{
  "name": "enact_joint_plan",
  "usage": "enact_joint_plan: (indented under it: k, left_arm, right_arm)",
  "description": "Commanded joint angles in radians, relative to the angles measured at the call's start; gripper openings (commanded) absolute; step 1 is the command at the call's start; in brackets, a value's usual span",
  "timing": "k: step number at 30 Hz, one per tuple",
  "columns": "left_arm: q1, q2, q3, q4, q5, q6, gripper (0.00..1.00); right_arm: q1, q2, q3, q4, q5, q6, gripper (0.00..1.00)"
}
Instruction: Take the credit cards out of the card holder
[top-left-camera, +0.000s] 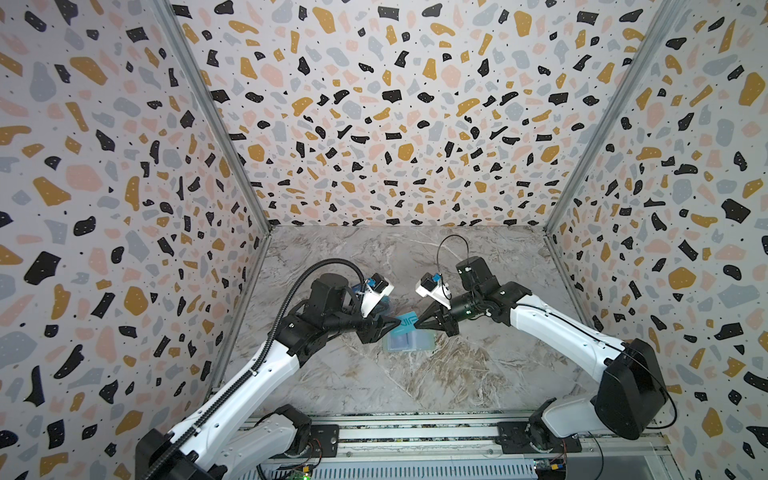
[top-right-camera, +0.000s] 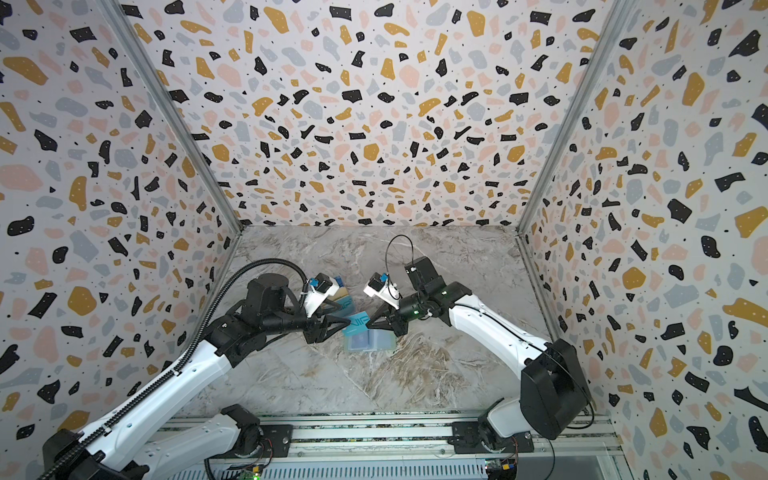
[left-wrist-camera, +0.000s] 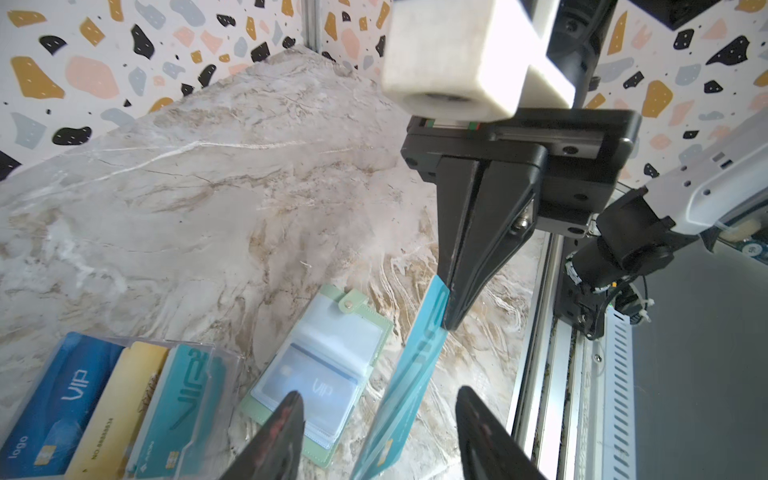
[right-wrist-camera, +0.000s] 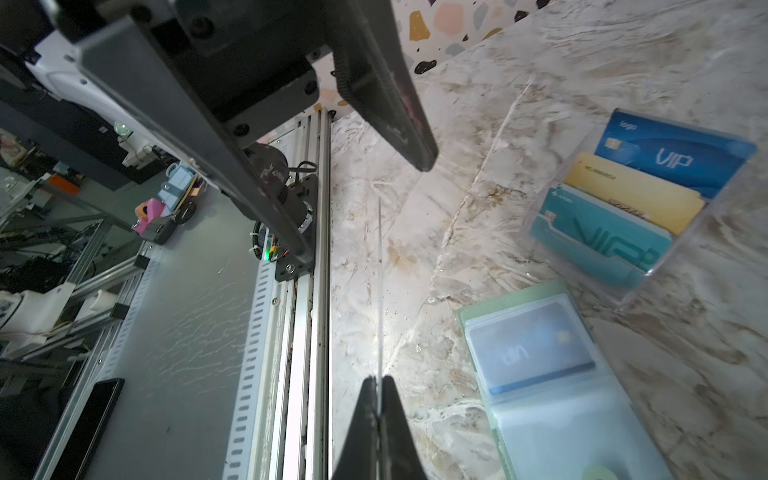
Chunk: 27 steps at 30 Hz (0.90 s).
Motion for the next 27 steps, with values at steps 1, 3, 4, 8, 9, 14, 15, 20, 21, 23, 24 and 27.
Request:
enact_joint_plan:
  k: [1,3,4,8,9,14,15,20,21,23,24,27]
  left_arm:
    - [-0.004,0.019,0.046,-0.071,0.072,0.071,0.59]
    - [-0.004,0.030,0.054,-0.092,0.118,0.093,0.58]
    - [-0.004,0.035,0.055,-0.103,0.140,0.105,0.58]
    - [-0.004,0.047,0.063,-0.149,0.204,0.154,0.55]
    - [-0.004,0.046,0.062,-0.150,0.207,0.155,0.54]
    - [-0.004,0.043,0.059,-0.136,0.216,0.152,0.53]
    - [-0.004,0.046,0.060,-0.135,0.216,0.153,0.53]
    - [-0.004,0.071,0.063,-0.141,0.233,0.151,0.50]
    - [-0.004,0.076,0.064,-0.141,0.237,0.150,0.49]
    - [-0.004,0.088,0.068,-0.146,0.244,0.149,0.45]
    - [-0.004,0.095,0.069,-0.148,0.246,0.150,0.43]
    - [-0.004,0.106,0.072,-0.149,0.248,0.151,0.37]
  right_arm:
    - [0.016,-0.001,0.047,-0.058,-0.029,-0.073,0.00]
    - [0.019,0.003,0.047,-0.051,-0.030,-0.076,0.00]
    - [0.019,0.005,0.047,-0.048,-0.034,-0.075,0.00]
    - [0.019,0.017,0.047,-0.044,-0.041,-0.081,0.00]
    - [0.021,0.019,0.047,-0.044,-0.042,-0.082,0.00]
    - [0.020,0.026,0.046,-0.037,-0.045,-0.085,0.00]
    - [0.022,0.025,0.046,-0.034,-0.046,-0.086,0.00]
    - [0.022,0.024,0.044,-0.023,-0.050,-0.086,0.00]
    - [0.021,0.023,0.042,-0.022,-0.052,-0.085,0.00]
    - [0.021,0.021,0.041,-0.020,-0.053,-0.086,0.00]
    - [0.022,0.022,0.040,-0.017,-0.052,-0.085,0.00]
    - [0.021,0.023,0.039,-0.015,-0.050,-0.085,0.00]
